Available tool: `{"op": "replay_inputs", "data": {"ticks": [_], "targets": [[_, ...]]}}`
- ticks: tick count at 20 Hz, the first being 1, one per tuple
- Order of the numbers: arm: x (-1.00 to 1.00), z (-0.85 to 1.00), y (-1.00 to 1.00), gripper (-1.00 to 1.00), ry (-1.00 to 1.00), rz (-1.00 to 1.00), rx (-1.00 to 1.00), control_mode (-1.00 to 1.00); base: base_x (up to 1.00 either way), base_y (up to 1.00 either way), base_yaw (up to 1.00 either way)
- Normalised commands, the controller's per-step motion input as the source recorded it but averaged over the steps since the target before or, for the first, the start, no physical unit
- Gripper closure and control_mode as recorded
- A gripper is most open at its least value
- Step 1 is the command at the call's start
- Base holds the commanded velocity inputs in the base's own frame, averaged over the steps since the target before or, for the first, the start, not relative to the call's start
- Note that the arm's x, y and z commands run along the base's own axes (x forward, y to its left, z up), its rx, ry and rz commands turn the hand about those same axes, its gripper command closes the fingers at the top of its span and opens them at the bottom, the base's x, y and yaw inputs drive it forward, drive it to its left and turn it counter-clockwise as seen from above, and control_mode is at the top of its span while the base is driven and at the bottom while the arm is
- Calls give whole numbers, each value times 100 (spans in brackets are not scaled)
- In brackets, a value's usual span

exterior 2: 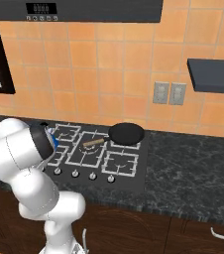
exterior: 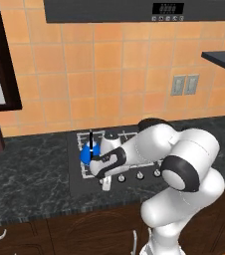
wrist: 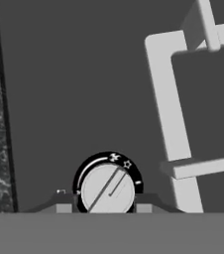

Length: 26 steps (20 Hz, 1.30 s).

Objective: Pick the kettle from the counter and place it on a stove burner. Then turn the burner on.

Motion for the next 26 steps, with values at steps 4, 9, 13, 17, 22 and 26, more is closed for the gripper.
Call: {"op": "replay_inputs", "data": {"ticks": [4,9,13,17,22,26], "targets": [[-16,1,-27,-100,-15,3,0,-100,0,0,0],[0,28,-25,-100,-16,4,1,-100,0,0,0],[-1,46,-28,-100,-16,3,2,-100,0,0,0],[-31,47,-26,-100,-16,1,1,-100,0,0,0],[-46,47,-30,-100,-19,0,1,-100,0,0,0],[-38,37,-26,-100,-26,1,0,-100,0,0,0]]}}
